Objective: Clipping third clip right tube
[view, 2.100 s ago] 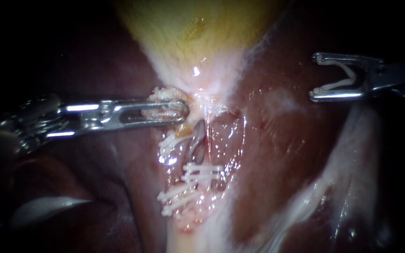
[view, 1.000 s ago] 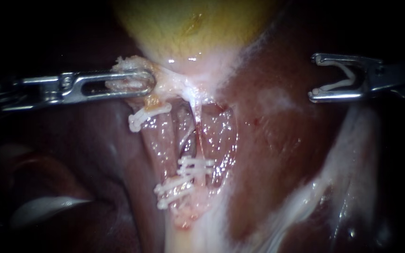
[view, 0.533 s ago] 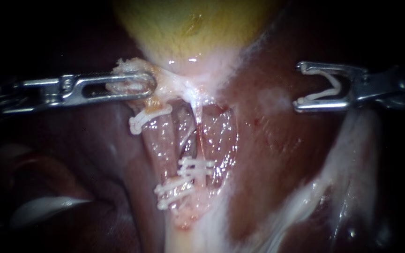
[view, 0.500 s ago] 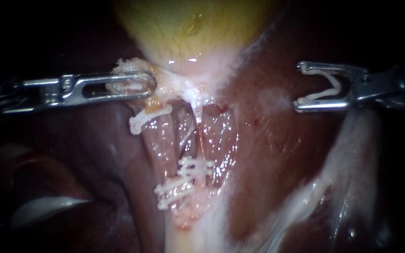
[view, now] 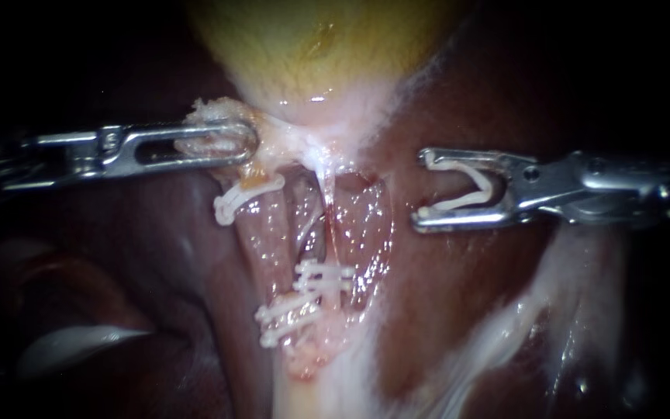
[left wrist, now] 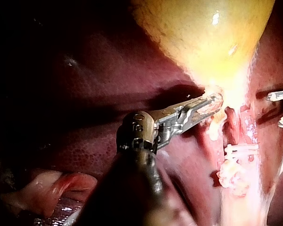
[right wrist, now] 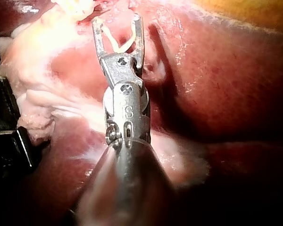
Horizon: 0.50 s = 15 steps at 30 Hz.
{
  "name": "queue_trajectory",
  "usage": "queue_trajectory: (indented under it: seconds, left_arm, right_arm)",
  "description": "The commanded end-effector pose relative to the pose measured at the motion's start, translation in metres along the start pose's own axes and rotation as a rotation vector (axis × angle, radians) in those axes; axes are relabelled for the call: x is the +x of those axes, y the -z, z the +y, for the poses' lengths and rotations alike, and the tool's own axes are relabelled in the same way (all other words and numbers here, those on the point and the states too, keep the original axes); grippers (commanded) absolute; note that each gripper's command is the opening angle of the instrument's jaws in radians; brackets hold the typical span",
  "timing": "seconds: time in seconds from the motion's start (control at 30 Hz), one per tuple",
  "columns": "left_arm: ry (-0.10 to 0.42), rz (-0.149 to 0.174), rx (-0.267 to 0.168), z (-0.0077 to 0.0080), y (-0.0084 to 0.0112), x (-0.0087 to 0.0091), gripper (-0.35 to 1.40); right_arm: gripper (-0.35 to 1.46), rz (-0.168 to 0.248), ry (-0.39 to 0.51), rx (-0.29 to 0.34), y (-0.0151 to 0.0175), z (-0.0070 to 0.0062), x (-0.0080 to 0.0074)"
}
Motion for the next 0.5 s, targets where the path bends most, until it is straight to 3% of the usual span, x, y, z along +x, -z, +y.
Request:
queue_trajectory:
  seconds: [0.03,0.5]
  left_arm:
    - [0.0,0.0,-0.001,-0.0001,0.0,0.0,-0.35]
    - [0.001,-0.001,-0.001,-0.0006,0.0,0.0001,-0.35]
  right_arm:
    - [0.49,-0.001,-0.005,0.004,-0.0005,0.0,-0.0003]
    - [0.47,-0.012,-0.097,0.04,-0.0058,-0.0001,-0.0033]
